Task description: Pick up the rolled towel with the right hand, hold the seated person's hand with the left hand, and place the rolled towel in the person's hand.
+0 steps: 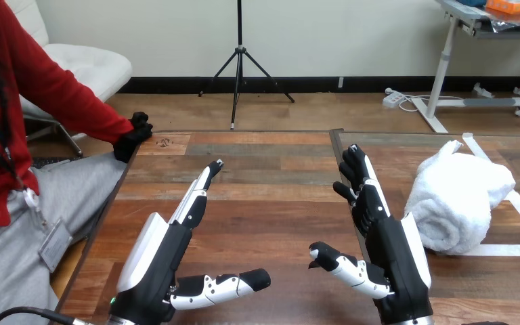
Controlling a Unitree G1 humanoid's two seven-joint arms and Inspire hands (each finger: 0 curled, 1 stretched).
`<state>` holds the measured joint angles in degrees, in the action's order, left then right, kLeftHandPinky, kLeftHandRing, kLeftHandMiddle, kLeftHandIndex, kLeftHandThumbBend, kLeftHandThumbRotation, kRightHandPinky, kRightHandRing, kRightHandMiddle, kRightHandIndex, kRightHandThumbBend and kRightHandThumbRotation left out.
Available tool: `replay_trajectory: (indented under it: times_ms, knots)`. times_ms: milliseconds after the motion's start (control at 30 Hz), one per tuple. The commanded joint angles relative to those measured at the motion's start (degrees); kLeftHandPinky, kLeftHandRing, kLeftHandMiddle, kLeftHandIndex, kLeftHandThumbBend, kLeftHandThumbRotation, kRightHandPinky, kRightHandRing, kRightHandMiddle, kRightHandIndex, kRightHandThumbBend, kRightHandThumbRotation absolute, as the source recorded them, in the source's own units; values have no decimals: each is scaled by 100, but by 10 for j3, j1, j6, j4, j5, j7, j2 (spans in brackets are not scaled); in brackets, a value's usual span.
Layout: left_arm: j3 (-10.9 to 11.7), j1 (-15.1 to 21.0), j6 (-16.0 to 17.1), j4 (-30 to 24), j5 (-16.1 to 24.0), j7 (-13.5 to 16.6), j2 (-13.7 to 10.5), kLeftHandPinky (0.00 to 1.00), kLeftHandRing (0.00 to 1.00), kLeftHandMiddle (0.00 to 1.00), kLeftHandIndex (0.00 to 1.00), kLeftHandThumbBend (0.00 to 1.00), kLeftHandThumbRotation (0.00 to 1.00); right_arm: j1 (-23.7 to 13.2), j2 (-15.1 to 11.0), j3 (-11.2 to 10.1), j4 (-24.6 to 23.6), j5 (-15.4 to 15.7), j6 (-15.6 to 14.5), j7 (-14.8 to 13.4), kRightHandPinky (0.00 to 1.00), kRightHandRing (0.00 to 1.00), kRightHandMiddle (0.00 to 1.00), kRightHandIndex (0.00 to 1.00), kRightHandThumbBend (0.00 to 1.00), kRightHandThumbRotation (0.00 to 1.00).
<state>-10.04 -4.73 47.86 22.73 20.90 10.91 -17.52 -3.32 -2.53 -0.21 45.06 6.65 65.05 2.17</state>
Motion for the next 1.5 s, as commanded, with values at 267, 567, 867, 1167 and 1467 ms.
replay_trajectory:
  times_ms: [267,567,867,1167,1467]
  knots:
    - [10,24,7,-1,-12,-5,12,96,100,100,100,100,61,-29,-6,-4,-15,-2,3,-9,90,97,99,100,100,62]
    - [12,26,6,-3,-5,-3,14,97,100,100,100,100,62,-29,-11,-4,-17,-3,7,-7,89,96,99,100,100,62]
    - [11,27,11,1,-3,-2,14,97,100,100,100,100,61,-30,-17,-4,-16,-8,9,-2,89,96,100,100,100,61]
    - [10,27,9,4,3,2,17,97,100,100,100,100,61,-28,-22,-4,-18,-16,6,5,89,96,100,100,100,60]
    - [9,25,8,3,0,-1,18,97,100,100,100,100,61,-27,-27,-2,-20,-19,5,9,89,96,100,100,100,59]
